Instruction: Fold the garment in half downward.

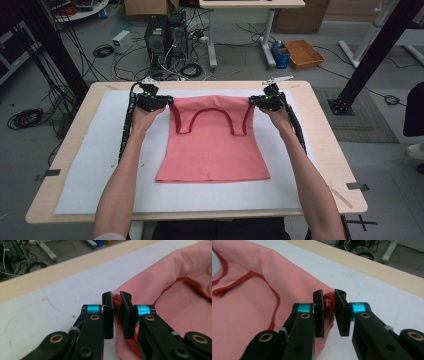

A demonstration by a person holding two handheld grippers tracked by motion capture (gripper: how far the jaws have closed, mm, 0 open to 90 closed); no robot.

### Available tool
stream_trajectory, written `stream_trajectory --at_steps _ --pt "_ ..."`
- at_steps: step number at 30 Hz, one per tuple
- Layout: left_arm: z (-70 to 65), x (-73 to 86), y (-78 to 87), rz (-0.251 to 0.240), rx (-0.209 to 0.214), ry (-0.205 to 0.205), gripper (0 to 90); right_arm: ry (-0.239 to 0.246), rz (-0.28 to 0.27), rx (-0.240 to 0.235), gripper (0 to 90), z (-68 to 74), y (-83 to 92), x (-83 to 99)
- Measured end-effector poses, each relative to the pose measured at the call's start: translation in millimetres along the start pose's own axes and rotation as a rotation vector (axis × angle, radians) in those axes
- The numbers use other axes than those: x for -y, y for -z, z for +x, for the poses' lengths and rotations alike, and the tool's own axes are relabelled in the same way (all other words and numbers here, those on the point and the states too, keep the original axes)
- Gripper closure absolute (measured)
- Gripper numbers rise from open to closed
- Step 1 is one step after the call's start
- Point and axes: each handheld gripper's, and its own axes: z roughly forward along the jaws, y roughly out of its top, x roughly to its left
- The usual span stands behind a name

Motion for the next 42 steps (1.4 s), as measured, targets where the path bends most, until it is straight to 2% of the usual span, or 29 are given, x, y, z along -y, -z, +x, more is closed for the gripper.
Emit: stream_trajectory --at_steps 6,13,18,19,34,42 --pt "-5.8 18.4 6.3 0.012 0.035 0.009 81.8 0.024 0.008 -0.028 79.3 7.1 5.1 12.9" --pt "-18.2 39.0 13.2 0.025 0.054 -0.019 81.8 0.061 0.042 -0.064 79.3 20.2 10.8 34.2" --pt "-27.0 54.1 19.7 0.039 0.082 -0.025 81.8 0.054 0.064 -0.094 79.3 25.8 14.0 54.3" --pt "-29.5 57.4 21.5 0.044 0.087 -0.037 81.8 0.055 0.067 -0.097 79.3 27.1 15.0 57.7" --pt "-54.9 89.2 47.6 0.037 0.136 -0.104 81.8 0.095 0.034 -0.157 79.3 53.9 46.6 90.6" --pt "-65.4 104.9 58.5 0.029 0.178 -0.109 81.8 0.121 0.037 -0.183 79.3 63.7 58.2 110.8"
